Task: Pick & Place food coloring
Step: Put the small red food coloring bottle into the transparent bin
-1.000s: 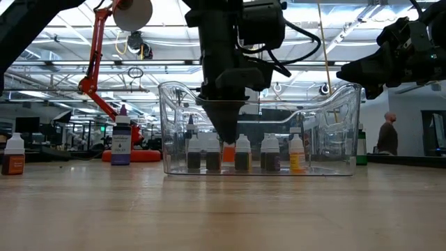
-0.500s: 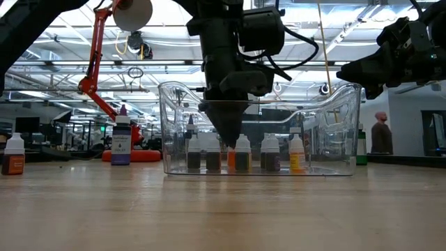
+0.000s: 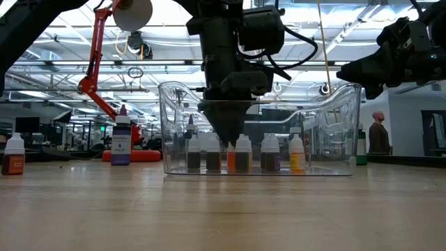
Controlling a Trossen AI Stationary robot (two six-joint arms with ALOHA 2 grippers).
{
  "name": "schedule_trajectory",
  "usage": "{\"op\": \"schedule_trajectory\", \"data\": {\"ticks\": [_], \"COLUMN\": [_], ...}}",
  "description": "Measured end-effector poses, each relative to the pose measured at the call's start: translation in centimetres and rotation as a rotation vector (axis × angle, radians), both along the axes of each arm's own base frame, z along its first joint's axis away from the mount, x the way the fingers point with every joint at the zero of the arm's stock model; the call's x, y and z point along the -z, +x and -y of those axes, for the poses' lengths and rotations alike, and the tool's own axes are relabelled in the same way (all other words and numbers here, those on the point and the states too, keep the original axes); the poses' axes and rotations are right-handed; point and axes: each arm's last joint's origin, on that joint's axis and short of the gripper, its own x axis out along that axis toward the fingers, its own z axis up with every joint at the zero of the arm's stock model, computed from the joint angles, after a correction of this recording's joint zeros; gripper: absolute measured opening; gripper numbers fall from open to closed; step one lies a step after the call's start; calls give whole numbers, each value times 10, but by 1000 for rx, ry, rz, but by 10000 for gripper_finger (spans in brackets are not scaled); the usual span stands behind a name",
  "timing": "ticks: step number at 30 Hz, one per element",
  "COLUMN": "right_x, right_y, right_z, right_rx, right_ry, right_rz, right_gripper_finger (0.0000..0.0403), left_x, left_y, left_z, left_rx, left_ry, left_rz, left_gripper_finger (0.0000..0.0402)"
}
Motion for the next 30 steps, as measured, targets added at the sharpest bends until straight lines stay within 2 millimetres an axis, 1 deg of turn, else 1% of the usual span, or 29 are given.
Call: {"op": "schedule_trajectory", "data": {"ticks": [1, 4, 7, 10, 13, 16, 19, 21, 23, 26, 30], "right_x": [0, 0, 0, 0, 0, 0, 0, 0, 0, 0, 0], "right_y": [0, 0, 0, 0, 0, 0, 0, 0, 0, 0, 0], "right_z": [0, 0, 0, 0, 0, 0, 0, 0, 0, 0, 0], "right_rx": [0, 0, 0, 0, 0, 0, 0, 1, 0, 0, 0], "right_ry": [0, 0, 0, 0, 0, 0, 0, 0, 0, 0, 0], "right_rz": [0, 0, 0, 0, 0, 0, 0, 0, 0, 0, 0], "right_gripper_finger": [89, 89, 89, 89, 89, 89, 89, 89, 89, 89, 89], "left_x": [-3, -21, -45, -74, -102, -119, -121, -115, -105, -87, -66], "left_y": [-1, -6, -17, -34, -54, -76, -99, -113, -130, -155, -184], "left_z": [0, -2, -4, -4, 7, 29, 54, 68, 81, 94, 105], "left_rx": [-1, 3, -4, -13, -18, 28, 77, 80, 42, -80, -319], "left_ry": [0, 3, 22, 49, 99, 138, 139, 134, 124, 110, 96], "left_rz": [6, 35, 54, 66, 70, 56, 27, 10, -16, -61, -106], "left_gripper_finger": [177, 186, 190, 189, 185, 182, 182, 182, 182, 182, 182]}}
